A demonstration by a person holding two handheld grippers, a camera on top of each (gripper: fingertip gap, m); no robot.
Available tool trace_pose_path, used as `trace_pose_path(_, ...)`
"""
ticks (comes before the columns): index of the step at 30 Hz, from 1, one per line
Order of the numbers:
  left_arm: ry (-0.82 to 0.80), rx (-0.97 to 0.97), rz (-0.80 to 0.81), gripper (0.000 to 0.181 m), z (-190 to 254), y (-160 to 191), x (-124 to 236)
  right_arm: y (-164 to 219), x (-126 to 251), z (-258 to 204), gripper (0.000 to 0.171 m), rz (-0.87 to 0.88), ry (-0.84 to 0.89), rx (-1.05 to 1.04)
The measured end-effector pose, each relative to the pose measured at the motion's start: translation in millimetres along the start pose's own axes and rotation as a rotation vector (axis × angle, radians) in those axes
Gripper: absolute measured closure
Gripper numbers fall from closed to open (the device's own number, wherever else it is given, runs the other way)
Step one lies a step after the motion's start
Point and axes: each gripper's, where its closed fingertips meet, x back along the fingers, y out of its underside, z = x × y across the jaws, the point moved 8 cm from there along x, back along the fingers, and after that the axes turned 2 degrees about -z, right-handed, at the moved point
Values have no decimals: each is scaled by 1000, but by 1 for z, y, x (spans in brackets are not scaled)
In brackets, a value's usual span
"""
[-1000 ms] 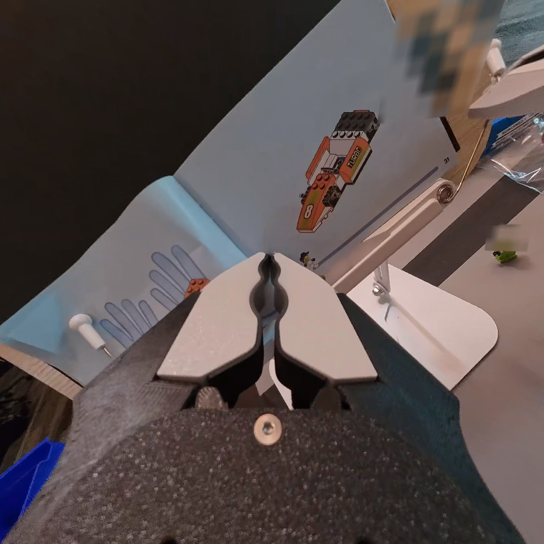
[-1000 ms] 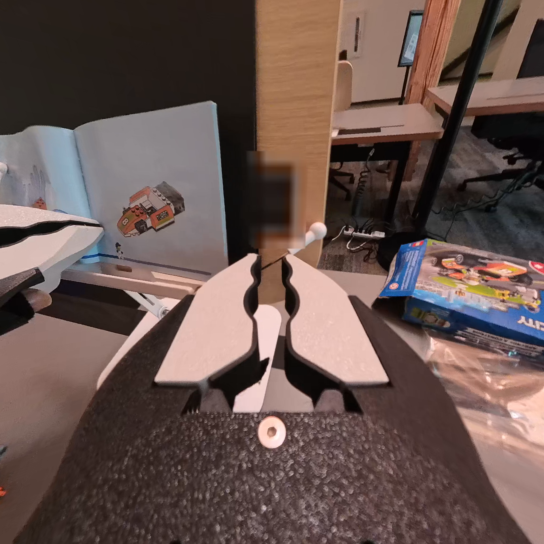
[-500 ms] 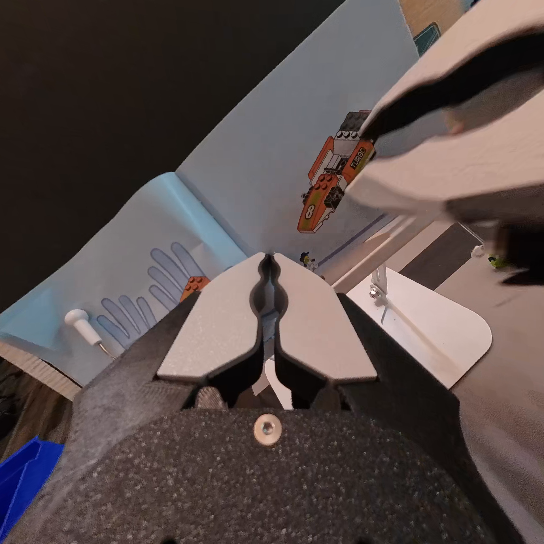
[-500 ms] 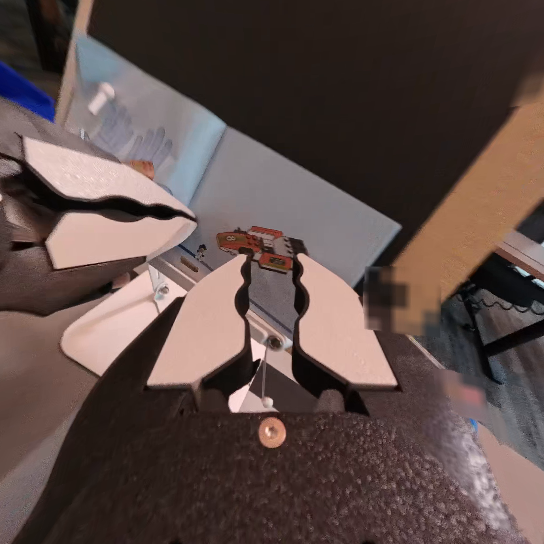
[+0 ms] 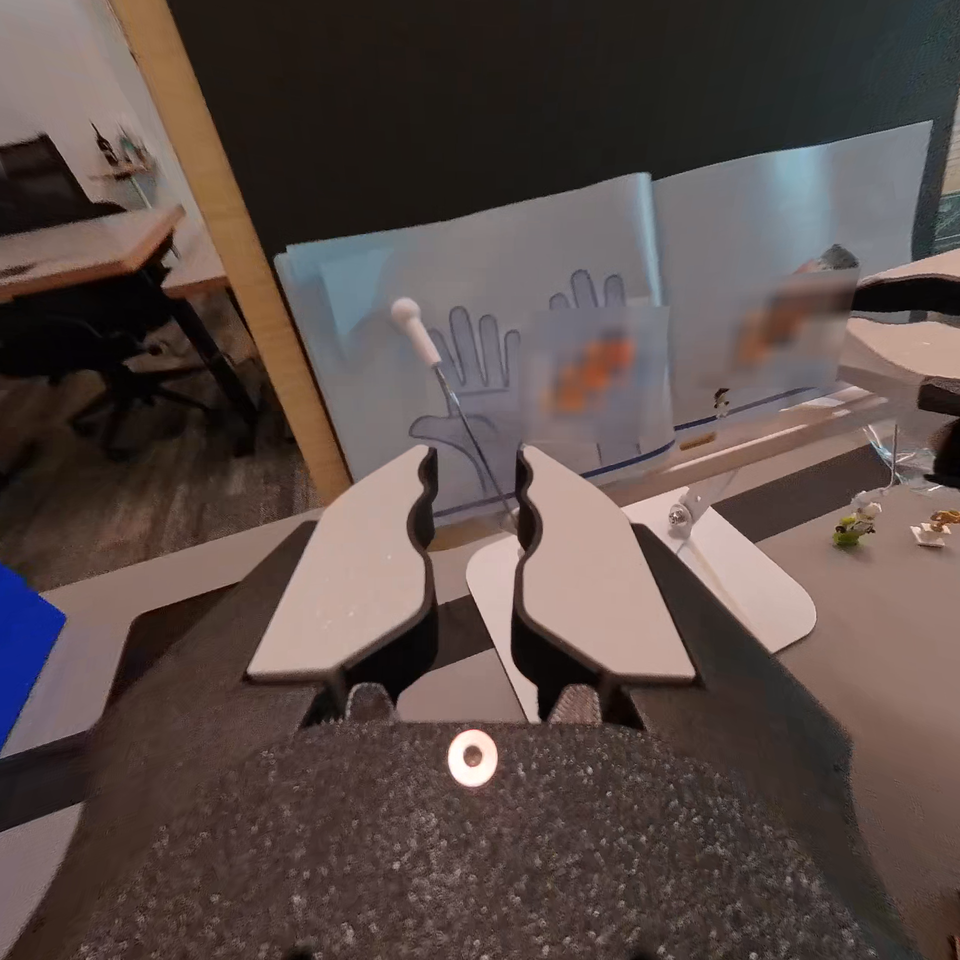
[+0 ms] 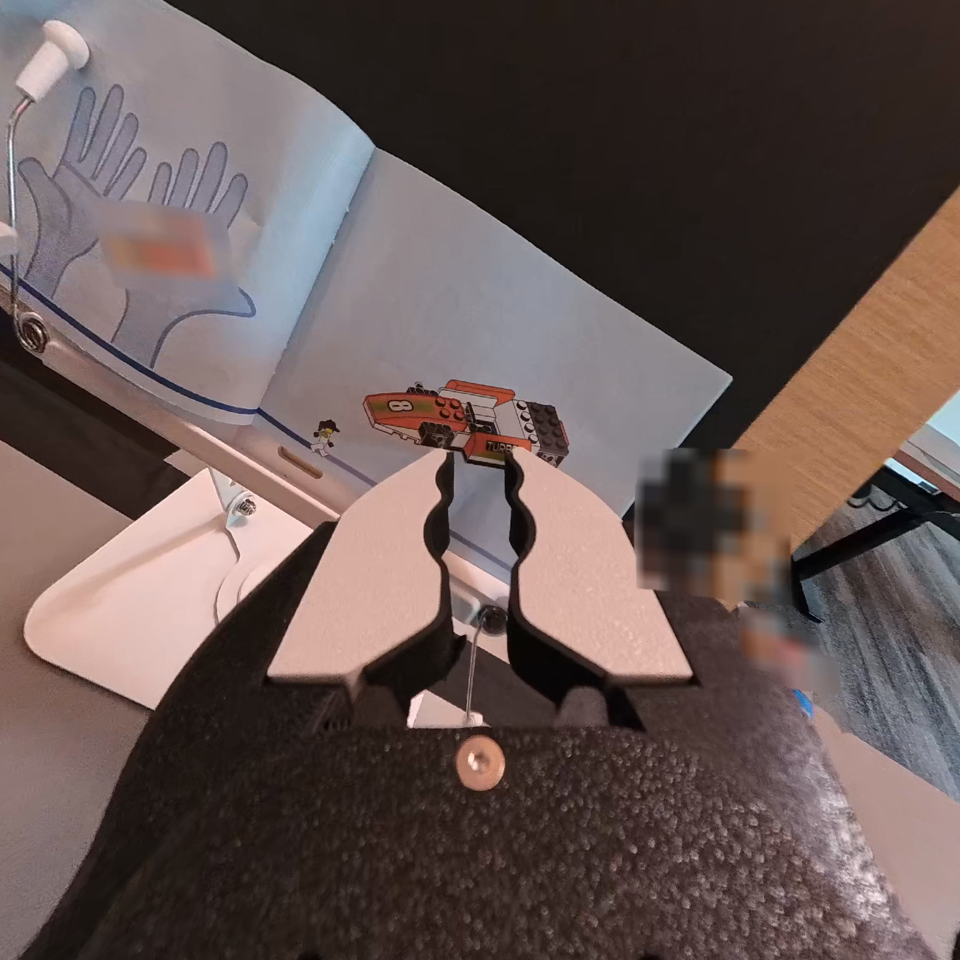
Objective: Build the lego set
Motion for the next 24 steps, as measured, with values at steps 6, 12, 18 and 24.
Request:
trace_pose_path(6,37,2,-55,176,-2,-4,-18,0,-1,1,153,-8,11,-15)
trace_pose_path(12,140,365,-21,175,-20,14,-9,1,0,5,162,1,2,-47)
trace_pose_path(18,228,886,188,173,-22,56,-8,0,0,4,162,-13,19,-35)
trace_pose_path(24,218,1138,284,167,0,82,5,0,0,5,163,-14,10,-39)
